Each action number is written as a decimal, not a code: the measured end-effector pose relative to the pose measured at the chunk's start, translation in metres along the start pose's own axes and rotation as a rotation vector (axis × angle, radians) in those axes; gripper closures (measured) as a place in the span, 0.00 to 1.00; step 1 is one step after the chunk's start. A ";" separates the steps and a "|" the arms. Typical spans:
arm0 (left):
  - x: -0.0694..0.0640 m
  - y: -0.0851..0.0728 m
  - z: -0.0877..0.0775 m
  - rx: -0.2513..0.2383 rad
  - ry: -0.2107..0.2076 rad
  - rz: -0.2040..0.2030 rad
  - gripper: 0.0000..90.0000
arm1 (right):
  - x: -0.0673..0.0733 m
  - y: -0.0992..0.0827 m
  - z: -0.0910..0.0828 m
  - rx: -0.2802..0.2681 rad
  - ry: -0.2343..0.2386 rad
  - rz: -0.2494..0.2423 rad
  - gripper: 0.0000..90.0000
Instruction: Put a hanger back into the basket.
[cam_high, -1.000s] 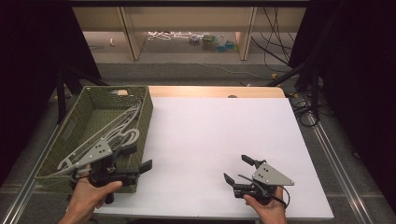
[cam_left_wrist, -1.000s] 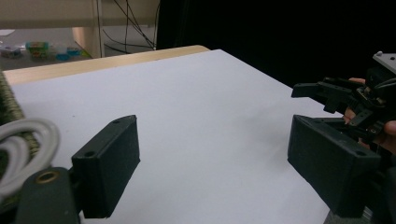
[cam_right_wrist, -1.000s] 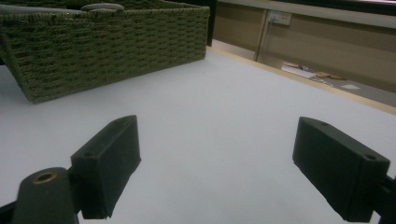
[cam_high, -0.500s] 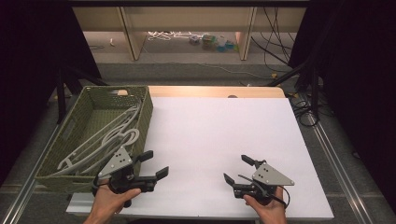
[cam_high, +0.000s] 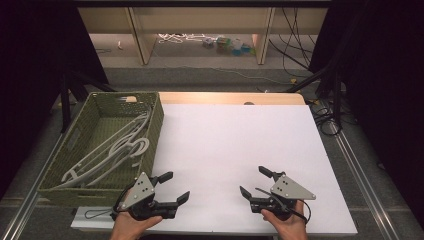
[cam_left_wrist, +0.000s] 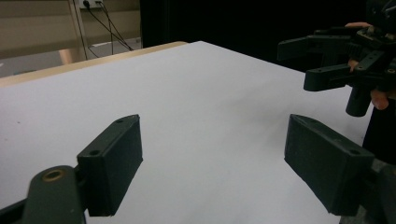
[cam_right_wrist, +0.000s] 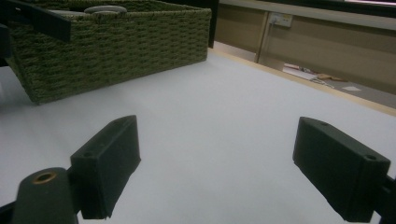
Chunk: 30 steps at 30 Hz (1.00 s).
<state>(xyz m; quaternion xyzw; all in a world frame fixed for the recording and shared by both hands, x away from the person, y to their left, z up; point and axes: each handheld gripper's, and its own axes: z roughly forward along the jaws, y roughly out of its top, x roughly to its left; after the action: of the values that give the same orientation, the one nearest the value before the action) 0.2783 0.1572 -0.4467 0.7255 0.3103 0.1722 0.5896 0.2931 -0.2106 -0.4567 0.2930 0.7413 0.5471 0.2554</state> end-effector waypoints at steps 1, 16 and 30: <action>0.001 -0.002 0.000 -0.005 -0.001 0.002 0.21 | 0.001 0.000 0.000 0.001 0.001 0.003 0.17; 0.005 -0.007 -0.004 -0.024 0.029 0.031 0.21 | 0.005 0.000 -0.005 -0.012 0.019 -0.001 0.17; 0.006 -0.009 -0.001 -0.011 0.013 0.043 0.21 | 0.004 0.000 -0.005 -0.004 0.016 0.001 0.17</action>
<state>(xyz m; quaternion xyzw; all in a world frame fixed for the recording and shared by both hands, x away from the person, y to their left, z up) 0.2793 0.1629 -0.4557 0.7276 0.2975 0.1912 0.5879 0.2866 -0.2106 -0.4552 0.2883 0.7421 0.5512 0.2499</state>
